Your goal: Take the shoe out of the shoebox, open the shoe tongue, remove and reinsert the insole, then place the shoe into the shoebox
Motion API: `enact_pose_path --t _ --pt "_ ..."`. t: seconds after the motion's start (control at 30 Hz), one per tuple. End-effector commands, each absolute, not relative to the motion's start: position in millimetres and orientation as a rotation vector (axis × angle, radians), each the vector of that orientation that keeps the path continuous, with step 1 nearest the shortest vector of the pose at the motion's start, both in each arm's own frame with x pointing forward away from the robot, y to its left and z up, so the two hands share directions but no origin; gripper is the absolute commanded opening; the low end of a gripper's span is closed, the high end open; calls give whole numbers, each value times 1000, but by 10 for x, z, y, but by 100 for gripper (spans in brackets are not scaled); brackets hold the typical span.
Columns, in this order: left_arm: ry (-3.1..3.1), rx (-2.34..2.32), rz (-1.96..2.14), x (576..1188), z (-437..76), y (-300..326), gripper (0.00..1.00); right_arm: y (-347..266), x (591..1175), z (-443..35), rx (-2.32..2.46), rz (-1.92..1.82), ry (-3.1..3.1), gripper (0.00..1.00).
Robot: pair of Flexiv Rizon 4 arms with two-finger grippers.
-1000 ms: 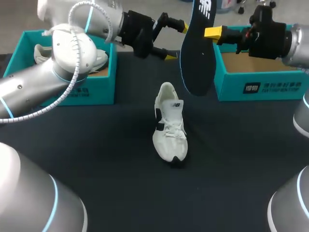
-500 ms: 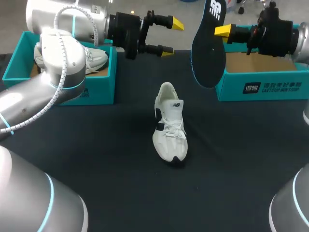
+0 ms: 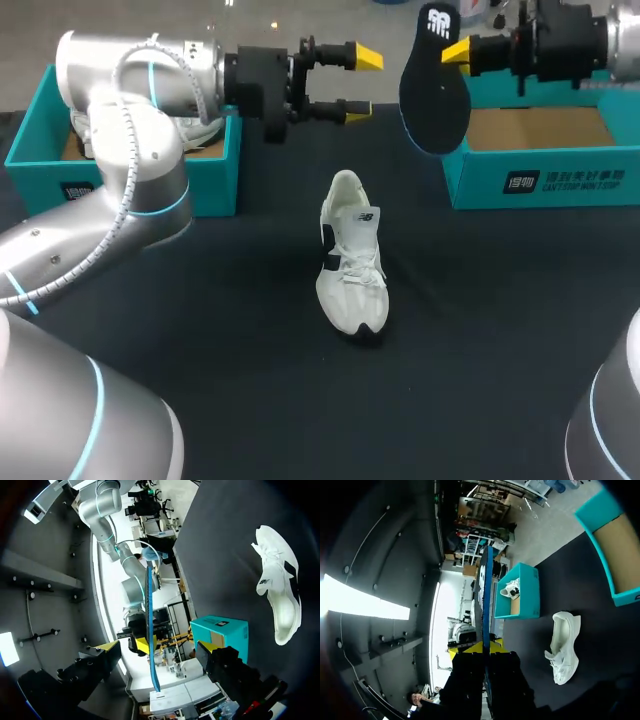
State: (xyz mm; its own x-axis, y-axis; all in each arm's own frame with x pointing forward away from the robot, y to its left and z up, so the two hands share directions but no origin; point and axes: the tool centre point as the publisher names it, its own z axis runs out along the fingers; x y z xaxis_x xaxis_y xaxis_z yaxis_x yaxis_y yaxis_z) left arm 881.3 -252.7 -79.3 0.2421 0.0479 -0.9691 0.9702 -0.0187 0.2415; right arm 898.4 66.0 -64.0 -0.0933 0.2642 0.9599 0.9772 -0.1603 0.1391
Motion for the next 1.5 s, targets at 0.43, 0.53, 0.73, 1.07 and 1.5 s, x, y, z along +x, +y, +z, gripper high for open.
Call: enact_pose_path --t 0.43,0.53,0.73,1.07,1.5 --pt "961 1294 -1100 8779 -850 -2755 56 967 9082 -796 -1463 -1167 -1433 0" --pt "954 1286 -1098 8766 -846 -2775 50 1019 9059 -804 -1459 -1162 -1431 0" --pt "951 1285 -1102 8786 -852 -2800 38 1064 9023 -806 -1452 -1156 -1433 0" --pt "953 1265 -1108 8800 -883 -2788 0 1072 9007 -804 -1456 -1191 -1411 8" --pt "962 1260 -1112 8850 -870 -2727 0 690 8798 -691 -1423 -1342 -1309 100"
